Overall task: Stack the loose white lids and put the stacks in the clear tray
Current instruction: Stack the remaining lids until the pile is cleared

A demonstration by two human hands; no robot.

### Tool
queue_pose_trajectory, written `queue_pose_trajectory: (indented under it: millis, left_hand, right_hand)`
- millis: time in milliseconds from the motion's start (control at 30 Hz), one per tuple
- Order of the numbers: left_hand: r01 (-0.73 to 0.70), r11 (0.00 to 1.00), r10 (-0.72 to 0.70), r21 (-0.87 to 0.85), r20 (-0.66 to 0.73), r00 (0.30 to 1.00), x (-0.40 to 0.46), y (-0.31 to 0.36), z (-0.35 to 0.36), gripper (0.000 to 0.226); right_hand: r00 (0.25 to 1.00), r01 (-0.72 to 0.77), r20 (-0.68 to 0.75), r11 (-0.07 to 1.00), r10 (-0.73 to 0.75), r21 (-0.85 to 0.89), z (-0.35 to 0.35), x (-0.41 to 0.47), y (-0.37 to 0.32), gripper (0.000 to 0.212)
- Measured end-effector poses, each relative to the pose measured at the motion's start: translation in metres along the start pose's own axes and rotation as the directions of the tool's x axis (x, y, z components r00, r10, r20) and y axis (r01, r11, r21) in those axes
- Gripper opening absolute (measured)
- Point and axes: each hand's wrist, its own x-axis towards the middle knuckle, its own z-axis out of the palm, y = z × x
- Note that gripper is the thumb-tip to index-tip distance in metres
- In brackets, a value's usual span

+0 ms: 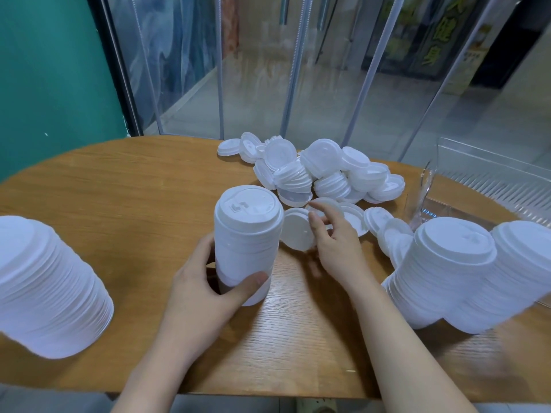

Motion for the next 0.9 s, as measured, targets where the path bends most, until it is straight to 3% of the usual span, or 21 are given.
queue_pose_trajectory:
  millis: [133, 267, 400, 467, 700, 900]
  left_hand:
    - [-0.001, 1.0, 0.001, 0.003, 0.003, 1.0, 0.0, 0.0, 0.0, 0.061]
    - [0.005, 1.0, -0.005, 0.002, 0.002, 1.0, 0.0, 0.0, -0.001, 0.06]
    - [0.004, 1.0, -0.004, 0.012, -0.009, 1.0, 0.0, 0.0, 0.0, 0.058]
    - [0.008, 1.0, -0.008, 0.02, -0.01, 1.0, 0.0, -0.001, 0.0, 0.059]
    - [-0.002, 1.0, 0.002, 0.02, -0.011, 1.0, -0.001, 0.0, 0.0, 0.06]
    - [-0.004, 1.0, 0.004, 0.016, -0.006, 1.0, -0.001, 0.0, 0.0, 0.061]
  right_hand:
    - [0.997, -0.011, -0.083, 0.999, 0.007, -0.042, -0.001, 0.001, 0.002, 0.023]
    - [0.999, -0.043, 0.013, 0.996, 0.044, -0.079, -0.003, -0.001, -0.003, 0.023]
    - [0.987, -0.051, 0.142, 0.978, 0.081, -0.201, -0.002, -0.002, 0.003, 0.079]
    - [0.983, -0.032, 0.164, 0.967, 0.076, -0.253, -0.001, -0.003, 0.006, 0.093]
    - [0.981, -0.01, 0.181, 0.955, 0.067, -0.296, 0.001, -0.004, 0.004, 0.084]
    - [1.0, 0.022, 0.022, 0.963, -0.017, -0.267, -0.004, -0.005, -0.007, 0.069]
